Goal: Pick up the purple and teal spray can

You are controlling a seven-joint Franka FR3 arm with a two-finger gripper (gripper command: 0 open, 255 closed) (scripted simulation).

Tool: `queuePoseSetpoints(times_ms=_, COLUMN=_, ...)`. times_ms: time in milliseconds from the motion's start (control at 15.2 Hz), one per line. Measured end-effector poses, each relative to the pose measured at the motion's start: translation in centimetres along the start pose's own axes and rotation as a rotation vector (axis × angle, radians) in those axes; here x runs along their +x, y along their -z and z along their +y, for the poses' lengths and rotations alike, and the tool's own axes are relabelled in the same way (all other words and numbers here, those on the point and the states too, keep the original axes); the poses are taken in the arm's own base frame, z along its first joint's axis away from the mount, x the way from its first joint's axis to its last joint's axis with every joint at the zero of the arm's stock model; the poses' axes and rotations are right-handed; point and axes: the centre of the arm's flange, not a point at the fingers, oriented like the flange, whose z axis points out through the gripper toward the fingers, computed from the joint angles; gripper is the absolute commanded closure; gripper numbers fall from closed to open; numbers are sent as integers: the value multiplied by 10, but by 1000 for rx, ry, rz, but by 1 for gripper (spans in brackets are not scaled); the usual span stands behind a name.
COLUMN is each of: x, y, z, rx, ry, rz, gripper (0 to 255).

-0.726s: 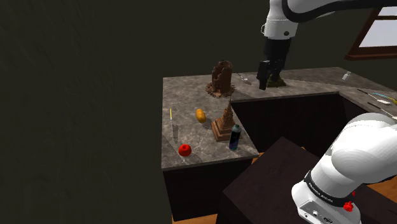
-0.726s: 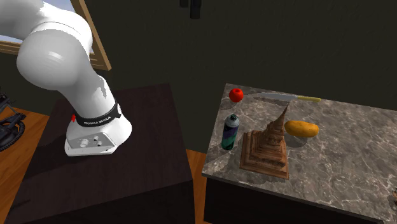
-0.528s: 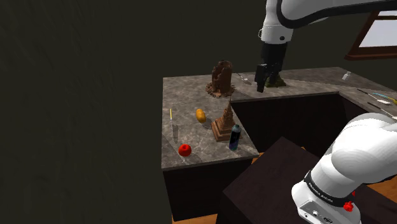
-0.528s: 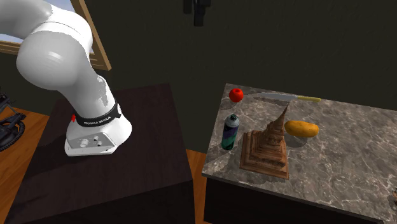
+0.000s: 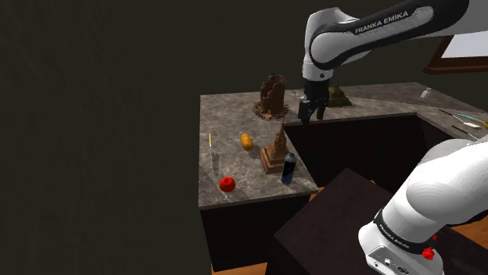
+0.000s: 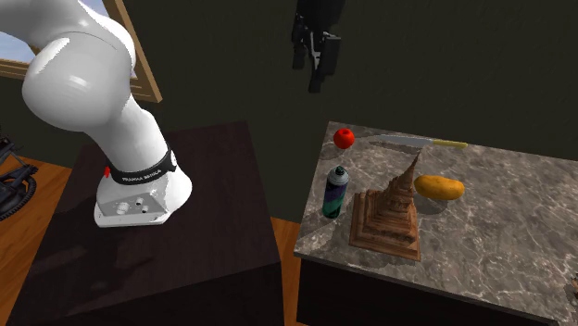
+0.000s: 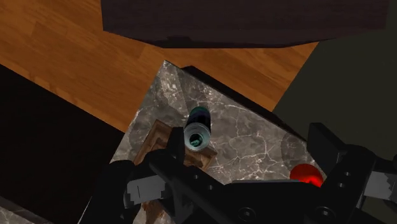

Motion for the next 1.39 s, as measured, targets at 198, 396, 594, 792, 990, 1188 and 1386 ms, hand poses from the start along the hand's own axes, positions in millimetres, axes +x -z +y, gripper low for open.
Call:
queuePoseSetpoints(times_ms=198, x=24, y=-33, z=9, rx=7, ry=-7, rz=-26, gripper=0)
queuePoseSetpoints(times_ms=396, x=47, y=-69, z=22, rx=13, ry=-14, rz=-53, gripper=0)
queuePoseSetpoints(times_ms=594, x=67, y=-102, z=32, rx=20, ry=-21, rz=-79, gripper=0)
queuePoseSetpoints(times_ms=792, x=88, y=-136, z=40, rx=26, ry=-28, rz=-105, gripper=0)
queuePoseSetpoints(times_ms=990, x=107, y=-171, z=50, rx=32, ry=-35, rz=-131, gripper=0)
queuePoseSetpoints(times_ms=1188, x=124, y=-204, z=57, rx=38, ry=-41, rz=-153, gripper=0)
queuePoseSetpoints(times_ms=1386, x=130, y=-221, z=58, rx=39, ry=-42, rz=-157, gripper=0)
